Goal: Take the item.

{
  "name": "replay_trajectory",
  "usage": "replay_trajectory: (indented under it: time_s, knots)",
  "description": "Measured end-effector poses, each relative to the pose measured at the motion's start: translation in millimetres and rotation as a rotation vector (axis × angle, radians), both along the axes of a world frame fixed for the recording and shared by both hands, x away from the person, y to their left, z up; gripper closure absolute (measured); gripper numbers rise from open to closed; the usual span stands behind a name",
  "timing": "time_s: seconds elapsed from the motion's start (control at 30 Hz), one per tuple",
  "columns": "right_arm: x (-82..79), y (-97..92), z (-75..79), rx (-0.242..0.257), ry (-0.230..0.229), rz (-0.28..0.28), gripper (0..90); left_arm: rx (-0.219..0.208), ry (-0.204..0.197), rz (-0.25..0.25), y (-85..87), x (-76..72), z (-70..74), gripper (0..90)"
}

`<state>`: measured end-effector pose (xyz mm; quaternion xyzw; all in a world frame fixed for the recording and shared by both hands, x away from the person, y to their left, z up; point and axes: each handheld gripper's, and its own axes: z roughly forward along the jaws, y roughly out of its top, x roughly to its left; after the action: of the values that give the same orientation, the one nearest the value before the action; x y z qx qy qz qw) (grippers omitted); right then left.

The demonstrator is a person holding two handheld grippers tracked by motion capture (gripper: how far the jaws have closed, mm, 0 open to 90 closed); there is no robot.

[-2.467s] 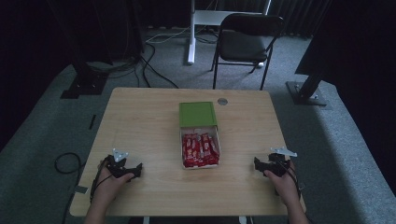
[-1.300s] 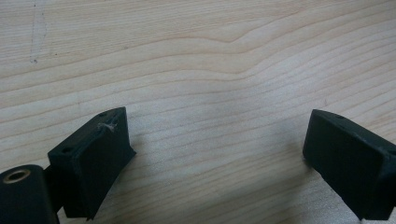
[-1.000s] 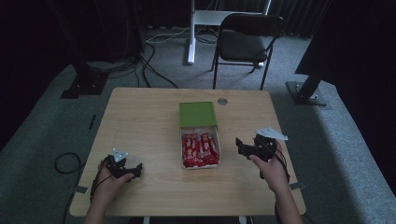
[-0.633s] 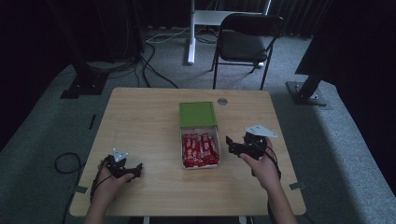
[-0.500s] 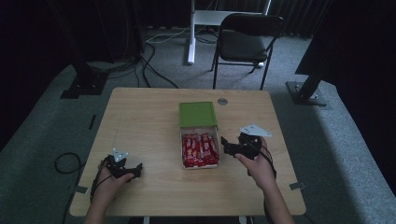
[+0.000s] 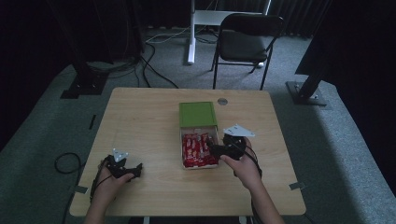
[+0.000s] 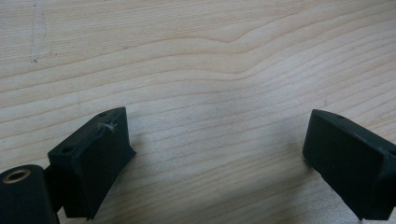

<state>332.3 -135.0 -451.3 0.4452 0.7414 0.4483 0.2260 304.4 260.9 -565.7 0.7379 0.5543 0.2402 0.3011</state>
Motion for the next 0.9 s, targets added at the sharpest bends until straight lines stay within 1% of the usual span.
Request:
replay_trajectory:
  time_s: [0.33,0.4,0.43,0.47,0.53,0.6,0.63,0.77,0.8,0.83,0.87,0.9]
  knots:
    - [-0.9,21.3,-1.6,-0.004,-0.013,0.058,22.3,0.002,0.001,0.000,0.1,0.0,0.1,8.3]
    - [-0.8,23.2,-2.0,-0.002,-0.013,0.061,22.3,0.001,0.001,0.000,0.1,0.0,0.1,8.3]
    - [-0.6,25.0,-2.3,-0.006,-0.013,0.068,23.7,0.002,0.001,0.000,0.1,0.0,0.1,8.3]
    - [-0.5,28.7,-3.5,-0.011,-0.005,0.093,27.0,0.002,0.001,0.000,0.1,0.0,0.1,8.2]
    - [-0.7,32.9,-5.4,-0.022,0.004,0.112,30.3,0.001,0.001,0.000,0.0,0.0,0.1,8.2]
    - [-0.9,35.8,-7.0,-0.026,0.015,0.118,33.9,0.001,0.001,0.000,0.0,0.0,0.1,8.2]
    - [-0.9,35.8,-7.0,-0.026,0.015,0.118,33.9,0.001,0.001,0.000,0.0,0.0,0.1,8.2]
    - [0.8,40.8,-12.2,-0.006,0.029,0.123,41.0,0.001,0.001,0.000,0.0,0.0,0.1,8.2]
    - [2.3,41.4,-13.9,0.007,0.049,0.145,40.8,0.001,0.001,0.000,0.0,0.0,0.1,8.2]
    - [2.3,41.4,-13.9,0.007,0.049,0.145,40.8,0.001,0.001,0.000,0.0,0.0,0.1,8.2]
    - [4.2,43.8,-18.1,0.008,0.086,0.171,43.3,0.001,0.001,0.001,0.0,0.0,0.0,8.2]
    - [4.1,44.9,-19.5,0.004,0.088,0.170,44.3,0.000,0.001,0.001,-0.1,-0.1,0.0,8.2]
